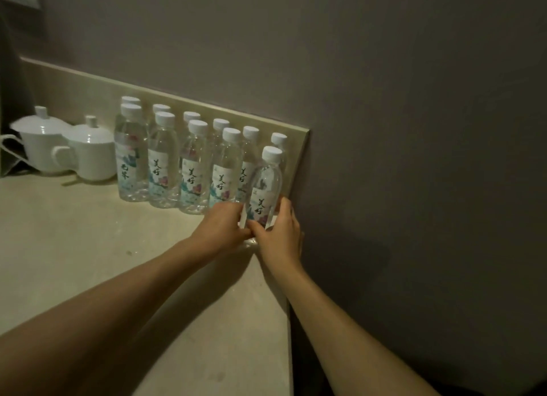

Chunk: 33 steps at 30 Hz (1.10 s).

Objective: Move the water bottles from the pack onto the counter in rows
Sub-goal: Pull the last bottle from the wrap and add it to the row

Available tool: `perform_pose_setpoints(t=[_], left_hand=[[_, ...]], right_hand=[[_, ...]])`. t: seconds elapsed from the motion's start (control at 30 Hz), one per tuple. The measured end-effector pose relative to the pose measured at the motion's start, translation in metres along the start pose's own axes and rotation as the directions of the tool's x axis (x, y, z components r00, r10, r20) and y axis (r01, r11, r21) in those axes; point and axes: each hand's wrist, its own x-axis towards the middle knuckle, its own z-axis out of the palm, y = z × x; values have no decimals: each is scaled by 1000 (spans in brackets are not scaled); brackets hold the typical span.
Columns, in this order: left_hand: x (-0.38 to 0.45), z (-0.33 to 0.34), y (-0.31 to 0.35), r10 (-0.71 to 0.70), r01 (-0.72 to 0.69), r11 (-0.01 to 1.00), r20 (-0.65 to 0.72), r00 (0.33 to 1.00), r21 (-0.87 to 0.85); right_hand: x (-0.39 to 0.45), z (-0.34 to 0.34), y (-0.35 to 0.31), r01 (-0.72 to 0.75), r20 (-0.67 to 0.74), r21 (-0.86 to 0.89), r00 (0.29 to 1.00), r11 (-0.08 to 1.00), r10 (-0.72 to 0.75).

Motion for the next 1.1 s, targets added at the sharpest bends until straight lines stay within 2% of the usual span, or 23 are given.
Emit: perform_pose_setpoints(t=[0.1,0.2,0.53,1.1], left_hand=[[4,-1,-3,-8,14,972,-25,1000,236],[5,0,-4,6,18,941,-70,998,339],[21,3,-12,11,9,918,-47,999,395],[38,13,-21,78,-12,888,-125,989,459]], right_hand=[[5,7,0,1,-2,-11,1000,1000,-1],[9,14,-2,-9,-16,-16,1000,1000,9],[30,32,-5,-14,-44,-98,999,995,10],[46,39,-4,-6,-19,-182,1000,983,2]])
